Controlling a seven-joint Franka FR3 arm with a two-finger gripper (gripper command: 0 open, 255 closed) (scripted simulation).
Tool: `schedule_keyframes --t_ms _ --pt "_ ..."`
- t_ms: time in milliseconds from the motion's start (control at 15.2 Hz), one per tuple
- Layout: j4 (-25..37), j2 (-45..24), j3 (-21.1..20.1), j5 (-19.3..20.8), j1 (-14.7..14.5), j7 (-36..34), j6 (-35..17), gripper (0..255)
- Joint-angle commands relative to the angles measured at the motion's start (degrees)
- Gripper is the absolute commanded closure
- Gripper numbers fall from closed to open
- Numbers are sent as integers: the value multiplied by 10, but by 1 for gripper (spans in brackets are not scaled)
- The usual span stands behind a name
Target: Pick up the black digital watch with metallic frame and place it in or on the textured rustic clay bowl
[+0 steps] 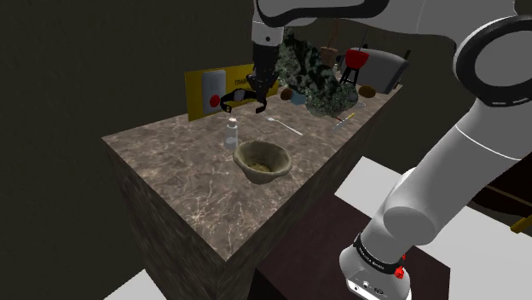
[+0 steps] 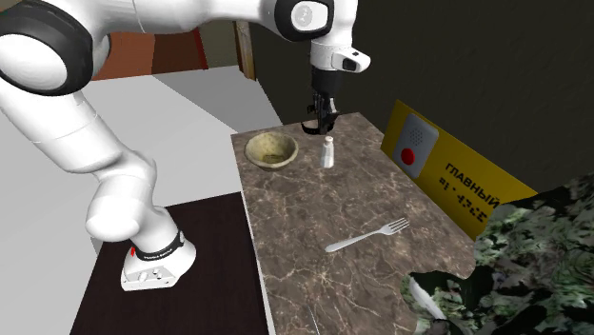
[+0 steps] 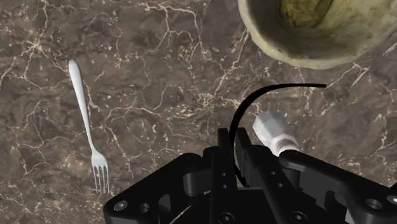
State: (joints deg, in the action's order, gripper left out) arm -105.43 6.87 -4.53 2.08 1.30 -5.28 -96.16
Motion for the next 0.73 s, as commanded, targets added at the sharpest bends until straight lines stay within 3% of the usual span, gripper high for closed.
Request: schedule_keyframes --t_ms 0,660 --pt "-47 42 -5 -4 -5 -9 -4 255" --pt "-228 239 -35 -38 -36 -55 11 255"
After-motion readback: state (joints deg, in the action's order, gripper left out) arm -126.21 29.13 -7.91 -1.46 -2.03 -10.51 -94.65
